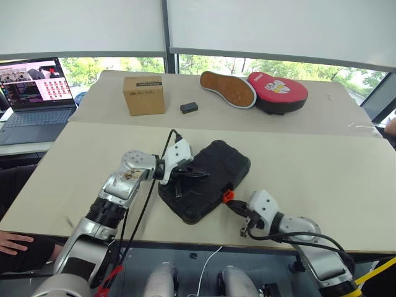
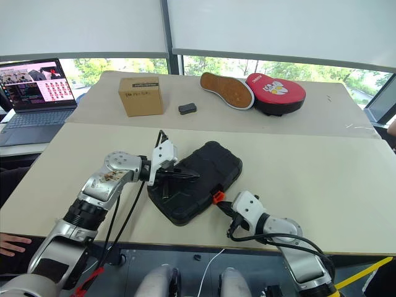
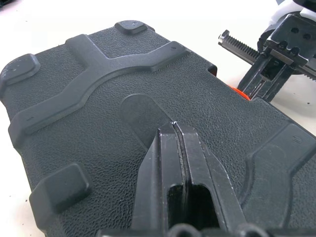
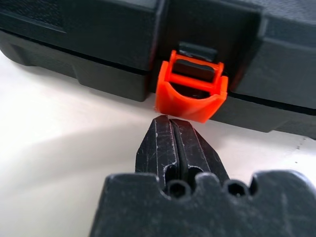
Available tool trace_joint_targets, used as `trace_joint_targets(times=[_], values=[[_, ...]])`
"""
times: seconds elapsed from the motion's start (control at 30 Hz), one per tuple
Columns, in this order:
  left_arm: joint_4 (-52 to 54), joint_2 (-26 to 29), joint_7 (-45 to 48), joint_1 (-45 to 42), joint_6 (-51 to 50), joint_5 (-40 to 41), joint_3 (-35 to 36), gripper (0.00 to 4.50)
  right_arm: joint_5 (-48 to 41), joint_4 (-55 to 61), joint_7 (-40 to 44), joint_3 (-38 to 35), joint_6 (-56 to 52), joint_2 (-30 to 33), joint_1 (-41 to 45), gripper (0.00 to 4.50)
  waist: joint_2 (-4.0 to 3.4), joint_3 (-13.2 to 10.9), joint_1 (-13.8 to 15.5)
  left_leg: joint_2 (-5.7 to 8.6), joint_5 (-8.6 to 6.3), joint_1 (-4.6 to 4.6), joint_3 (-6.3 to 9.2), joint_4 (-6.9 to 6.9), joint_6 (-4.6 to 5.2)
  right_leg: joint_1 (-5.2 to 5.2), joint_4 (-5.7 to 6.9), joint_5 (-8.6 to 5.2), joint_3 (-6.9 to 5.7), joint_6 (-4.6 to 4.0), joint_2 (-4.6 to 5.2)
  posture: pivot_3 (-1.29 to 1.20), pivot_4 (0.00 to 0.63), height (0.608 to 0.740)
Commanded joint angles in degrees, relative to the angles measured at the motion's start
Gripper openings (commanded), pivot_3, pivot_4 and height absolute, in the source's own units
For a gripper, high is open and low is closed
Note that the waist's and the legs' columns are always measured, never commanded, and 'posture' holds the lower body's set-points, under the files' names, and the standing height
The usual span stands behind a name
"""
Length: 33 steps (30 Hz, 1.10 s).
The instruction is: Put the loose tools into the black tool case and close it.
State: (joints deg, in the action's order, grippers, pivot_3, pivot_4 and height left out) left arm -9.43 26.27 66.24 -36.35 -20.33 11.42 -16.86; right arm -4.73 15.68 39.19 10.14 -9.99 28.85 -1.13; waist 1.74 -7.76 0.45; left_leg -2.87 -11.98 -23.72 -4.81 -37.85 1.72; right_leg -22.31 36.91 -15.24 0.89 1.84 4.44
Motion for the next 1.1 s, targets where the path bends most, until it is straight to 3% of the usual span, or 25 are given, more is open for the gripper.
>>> trace_joint_targets(times=[0.03, 0.5, 0.77, 1.1], values=[[-2.89, 0.10, -0.06, 2.99, -3.38, -2.99, -4.19, 0.01, -3.22, 3.74, 0.09, -2.52, 2.40, -1.11, 1.21, 0.00, 0.00, 0.01, 0.00, 0.00, 0.00, 0.00, 0.00, 0.00, 0.00, 0.00, 0.00, 0.00, 0.00, 0.00, 0.00, 0.00, 0.150, 0.740], [-3.59, 0.28, -0.31, 3.26, -4.46, -3.25, -4.61, 0.01, -5.15, 3.64, -0.40, -4.51, 5.18, -4.12, 1.82, 0.00, -0.04, 0.03, -0.32, -0.03, 0.00, 0.12, 0.06, 0.00, 0.00, 0.03, 0.08, 0.00, 0.04, -0.01, -0.02, 0.00, 0.150, 0.740], [-3.59, -0.05, -0.29, 3.03, -5.33, -3.32, -5.07, 0.01, -11.37, 8.16, 1.62, -5.96, -0.20, -3.95, 2.02, 0.00, -0.04, 0.03, -0.46, -0.04, 0.00, 0.13, 0.11, 0.00, 0.00, 0.02, 0.08, -0.01, 0.06, -0.02, -0.02, 0.00, 0.150, 0.740], [-3.50, -0.21, -0.28, 3.65, -5.64, -3.71, -5.21, 0.01, -8.63, 4.97, 1.04, -3.92, -0.79, -3.81, 4.56, 0.00, -0.17, 0.28, -0.64, -0.04, -0.02, 0.33, 0.15, 0.08, 0.01, 0.17, 0.05, -0.07, 0.09, -0.01, 0.00, 0.00, 0.150, 0.740]])
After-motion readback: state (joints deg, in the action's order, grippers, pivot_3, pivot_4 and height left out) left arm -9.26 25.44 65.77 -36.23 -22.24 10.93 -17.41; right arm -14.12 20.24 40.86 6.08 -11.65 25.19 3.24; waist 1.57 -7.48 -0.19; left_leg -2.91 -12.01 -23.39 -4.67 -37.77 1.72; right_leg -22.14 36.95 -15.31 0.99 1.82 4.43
